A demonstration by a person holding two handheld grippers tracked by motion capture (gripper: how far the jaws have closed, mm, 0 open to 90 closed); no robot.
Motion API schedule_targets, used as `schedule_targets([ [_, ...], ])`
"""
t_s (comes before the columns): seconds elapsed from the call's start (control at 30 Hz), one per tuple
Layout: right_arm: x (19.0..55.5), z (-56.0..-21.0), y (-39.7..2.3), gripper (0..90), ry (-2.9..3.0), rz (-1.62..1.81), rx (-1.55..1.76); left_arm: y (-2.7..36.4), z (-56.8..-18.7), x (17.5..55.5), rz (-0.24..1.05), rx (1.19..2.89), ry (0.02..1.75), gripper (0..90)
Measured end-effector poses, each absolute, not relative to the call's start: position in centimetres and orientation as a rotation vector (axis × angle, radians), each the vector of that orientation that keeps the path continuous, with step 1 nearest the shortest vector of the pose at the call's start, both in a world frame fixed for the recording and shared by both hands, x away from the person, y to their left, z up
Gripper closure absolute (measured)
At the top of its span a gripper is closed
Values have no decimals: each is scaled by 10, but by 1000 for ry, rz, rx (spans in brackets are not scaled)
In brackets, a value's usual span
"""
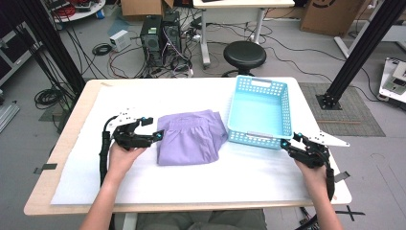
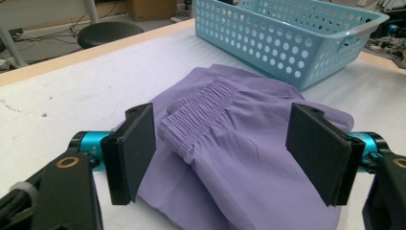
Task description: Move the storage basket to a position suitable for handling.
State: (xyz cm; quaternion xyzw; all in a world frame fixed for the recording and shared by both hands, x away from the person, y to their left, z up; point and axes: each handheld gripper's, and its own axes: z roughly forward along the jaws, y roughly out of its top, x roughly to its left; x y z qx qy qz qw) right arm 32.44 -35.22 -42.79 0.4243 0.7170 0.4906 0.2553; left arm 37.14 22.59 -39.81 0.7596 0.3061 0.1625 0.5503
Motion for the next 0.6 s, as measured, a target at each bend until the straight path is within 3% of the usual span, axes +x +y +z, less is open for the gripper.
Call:
schedule_targets([
  [0.6,324,-415,-298,506,1905,1448,1210,219,-401,373,361,1815,720,257],
])
